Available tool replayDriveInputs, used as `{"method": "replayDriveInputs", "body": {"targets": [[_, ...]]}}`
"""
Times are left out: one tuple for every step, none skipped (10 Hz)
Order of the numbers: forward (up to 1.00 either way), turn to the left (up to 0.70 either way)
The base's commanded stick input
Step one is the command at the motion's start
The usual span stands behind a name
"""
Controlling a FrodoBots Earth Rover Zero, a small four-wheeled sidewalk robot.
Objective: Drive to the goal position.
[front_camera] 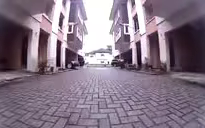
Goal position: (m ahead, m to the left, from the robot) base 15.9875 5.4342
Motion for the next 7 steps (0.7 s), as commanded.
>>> {"method": "replayDriveInputs", "body": {"targets": [[0.50,0.00],[0.50,0.00],[0.50,0.00],[0.50,0.00],[0.50,0.00],[0.50,0.00],[0.50,0.00]]}}
